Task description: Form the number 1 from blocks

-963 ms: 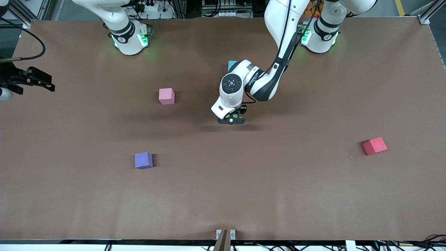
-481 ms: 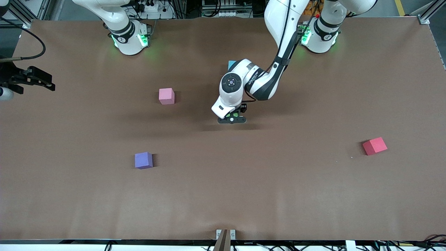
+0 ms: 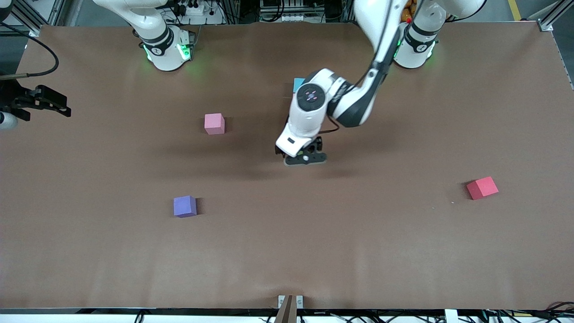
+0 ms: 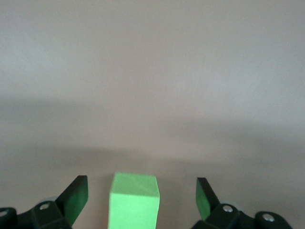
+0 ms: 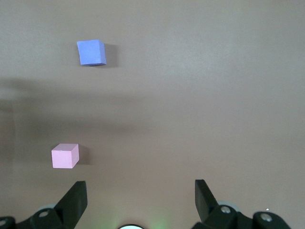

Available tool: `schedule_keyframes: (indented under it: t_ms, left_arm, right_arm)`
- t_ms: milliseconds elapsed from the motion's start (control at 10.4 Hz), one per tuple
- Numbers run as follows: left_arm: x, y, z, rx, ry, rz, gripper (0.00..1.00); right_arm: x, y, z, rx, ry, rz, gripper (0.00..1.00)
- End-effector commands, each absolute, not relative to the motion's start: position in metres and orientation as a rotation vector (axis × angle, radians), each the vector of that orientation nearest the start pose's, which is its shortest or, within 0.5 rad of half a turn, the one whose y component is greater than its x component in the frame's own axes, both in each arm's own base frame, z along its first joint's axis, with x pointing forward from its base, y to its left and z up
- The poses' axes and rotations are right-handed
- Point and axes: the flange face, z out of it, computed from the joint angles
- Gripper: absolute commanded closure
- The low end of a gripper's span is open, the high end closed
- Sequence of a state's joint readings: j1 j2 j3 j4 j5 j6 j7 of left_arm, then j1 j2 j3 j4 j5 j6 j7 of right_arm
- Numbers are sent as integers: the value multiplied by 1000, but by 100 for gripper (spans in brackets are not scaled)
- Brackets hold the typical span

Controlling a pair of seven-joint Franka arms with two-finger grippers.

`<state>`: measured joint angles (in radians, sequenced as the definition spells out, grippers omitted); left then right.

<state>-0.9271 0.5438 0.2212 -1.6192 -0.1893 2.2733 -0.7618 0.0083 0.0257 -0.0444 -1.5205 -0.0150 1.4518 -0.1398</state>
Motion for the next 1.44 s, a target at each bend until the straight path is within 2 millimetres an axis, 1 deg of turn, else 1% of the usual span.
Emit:
schedule_keyframes:
  t_ms: [0,96,193,289,385,481,578,770,867,963,1059,1156,1348]
  left_arm:
    - [549,-419,389,-3191,-193,-166,0]
    - [560,-396,409,-3213,-175,-168,0]
    - [573,-366,429,-3235,-191,-145,0]
    - [582,-337,449,-3244,-214,-135,0]
    - [591,-304,468,-3200,-165,-176,0]
    - [597,-277,483,-3171,-113,-192,0]
    - [605,-244,497,-3163,-79,-201,0]
    - [606,-193,531,-3154,-30,-224,0]
    - [602,-180,547,-3152,-25,-227,0]
    - [596,-172,560,-3150,-40,-225,0]
    - [589,-164,568,-3146,-59,-182,0]
    - [582,-152,581,-3145,-87,-175,0]
    - [567,-142,596,-3123,-53,-92,0]
  right_arm:
    - [546,-24,630,-3151,-175,151,0]
    - [546,-24,630,-3151,-175,151,0]
    - [546,-24,630,-3151,-175,151,0]
    - [545,-23,631,-3153,-173,149,0]
    - [545,-23,631,-3155,-168,149,0]
    - [544,-23,631,-3154,-160,163,0]
    - [542,-23,630,-3153,-157,188,0]
    - [542,-23,630,-3153,-155,190,0]
    - [542,-23,630,-3153,-157,190,0]
    - [542,-24,630,-3154,-157,191,0]
    - [542,-24,630,-3154,-157,191,0]
    - [542,-24,632,-3155,-157,183,0]
    - [542,-24,632,-3155,-157,183,0]
